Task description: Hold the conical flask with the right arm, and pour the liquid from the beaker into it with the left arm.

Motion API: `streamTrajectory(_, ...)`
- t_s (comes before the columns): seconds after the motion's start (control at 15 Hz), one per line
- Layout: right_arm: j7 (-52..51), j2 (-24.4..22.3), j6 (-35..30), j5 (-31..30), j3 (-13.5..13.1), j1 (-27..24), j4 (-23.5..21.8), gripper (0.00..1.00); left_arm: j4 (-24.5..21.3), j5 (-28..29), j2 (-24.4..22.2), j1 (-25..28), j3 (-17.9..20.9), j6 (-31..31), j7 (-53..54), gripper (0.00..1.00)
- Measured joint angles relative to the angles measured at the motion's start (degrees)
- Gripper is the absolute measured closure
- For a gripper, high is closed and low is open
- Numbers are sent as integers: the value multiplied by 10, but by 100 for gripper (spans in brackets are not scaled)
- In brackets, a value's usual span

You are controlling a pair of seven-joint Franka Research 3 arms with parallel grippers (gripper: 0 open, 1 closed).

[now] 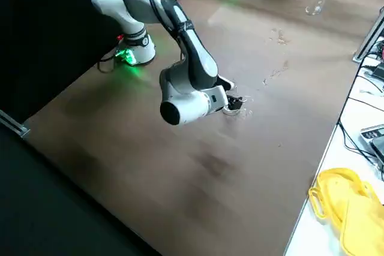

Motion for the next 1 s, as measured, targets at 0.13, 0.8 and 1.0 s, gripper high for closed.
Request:
streamTrajectory(0.13, 33, 0, -21, -29, 0, -7, 26, 0, -8, 27, -22, -12, 0, -23, -62, 0)
streamTrajectory(0.8, 488, -70, -52, -221, 15, 99, 154, 0, -53, 51, -193, -19, -6, -147, -234, 0)
streamTrajectory(1.0, 618, -99, -52, -280, 17, 142, 154, 0, -53, 78, -210, -19, -7, -151, -247, 0)
